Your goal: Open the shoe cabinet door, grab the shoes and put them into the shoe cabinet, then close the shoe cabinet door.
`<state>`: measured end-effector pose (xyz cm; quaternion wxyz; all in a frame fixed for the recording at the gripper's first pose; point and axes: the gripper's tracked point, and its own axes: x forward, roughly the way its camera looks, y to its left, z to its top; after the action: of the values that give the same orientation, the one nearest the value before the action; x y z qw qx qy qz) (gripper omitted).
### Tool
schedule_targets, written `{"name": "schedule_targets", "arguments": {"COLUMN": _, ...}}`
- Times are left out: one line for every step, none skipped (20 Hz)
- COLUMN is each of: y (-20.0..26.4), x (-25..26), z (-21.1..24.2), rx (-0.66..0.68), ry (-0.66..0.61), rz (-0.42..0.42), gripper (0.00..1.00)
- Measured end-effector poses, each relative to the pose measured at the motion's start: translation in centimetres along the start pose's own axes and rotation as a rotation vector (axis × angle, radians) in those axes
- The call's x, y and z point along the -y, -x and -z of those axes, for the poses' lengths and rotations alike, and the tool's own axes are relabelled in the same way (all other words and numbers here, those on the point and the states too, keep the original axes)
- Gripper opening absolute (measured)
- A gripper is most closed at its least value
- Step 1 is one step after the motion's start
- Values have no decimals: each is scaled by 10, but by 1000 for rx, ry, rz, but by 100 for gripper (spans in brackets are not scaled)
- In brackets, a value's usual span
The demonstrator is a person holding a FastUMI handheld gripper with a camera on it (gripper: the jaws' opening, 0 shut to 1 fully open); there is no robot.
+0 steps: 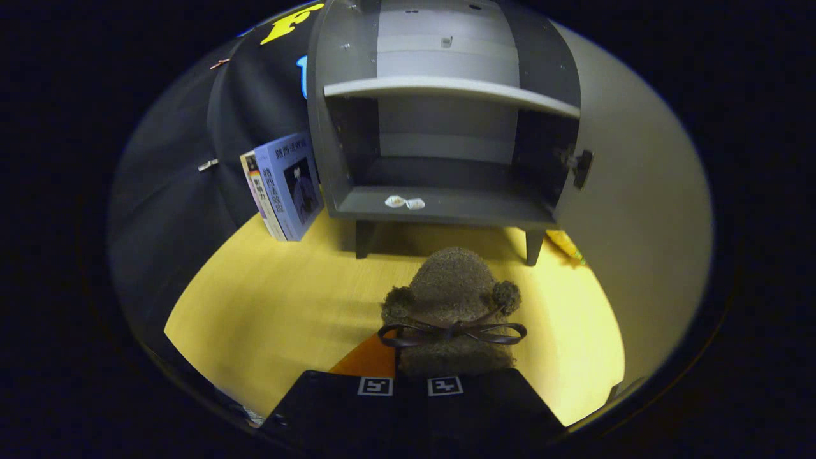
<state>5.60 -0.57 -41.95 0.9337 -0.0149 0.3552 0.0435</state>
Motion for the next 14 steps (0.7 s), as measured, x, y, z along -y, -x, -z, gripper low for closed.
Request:
{"name": "schedule_targets", "arguments": {"y": 8, "x": -1, "z": -10, "rx": 7, "ry": 6, "rz": -2, "gripper": 5}}
{"name": "schedule_targets", "arguments": {"y": 16, "x": -2, "z": -20, "rx": 13, "ry": 8, "rz": -5, "gripper": 5}}
{"name": "schedule_targets", "arguments": {"y": 22, "x": -3, "z": -31, "rx": 21, "ry": 5, "rz": -10, "gripper": 5}}
{"name": "schedule_targets", "arguments": {"y": 31, "x": -3, "z": -43, "rx": 32, "ry": 0, "rz": -15, "gripper": 5}}
{"name": "schedule_targets", "arguments": {"y": 38, "x": -2, "z": -54, "rx": 44, "ry": -5, "rz": -15, "gripper": 5}}
{"name": "schedule_targets", "arguments": {"y": 46, "x": -2, "z": -64, "rx": 55, "ry": -8, "rz": -17, "gripper": 5}}
{"name": "schedule_targets", "arguments": {"y": 51, "x": -2, "z": -74, "rx": 64, "ry": -6, "rz": -16, "gripper": 5}}
{"name": "schedule_targets", "arguments": {"y": 55, "x": -3, "z": -83, "rx": 71, "ry": -5, "rz": -15, "gripper": 5}}
{"name": "schedule_targets", "arguments": {"y": 60, "x": -2, "z": -92, "rx": 78, "ry": -7, "rz": -15, "gripper": 5}}
{"name": "schedule_targets", "arguments": {"y": 67, "x": -3, "z": -102, "rx": 85, "ry": -12, "rz": -15, "gripper": 5}}
{"name": "schedule_targets", "arguments": {"y": 71, "x": -2, "z": -112, "rx": 92, "ry": -17, "rz": -13, "gripper": 5}}
{"name": "schedule_targets", "arguments": {"y": 75, "x": 0, "z": -122, "rx": 96, "ry": -20, "rz": -7, "gripper": 5}}
{"name": "schedule_targets", "arguments": {"y": 79, "x": 0, "z": -132, "rx": 104, "ry": -24, "rz": -5, "gripper": 5}}
{"name": "schedule_targets", "arguments": {"y": 81, "x": 0, "z": -143, "rx": 113, "ry": -25, "rz": -5, "gripper": 5}}
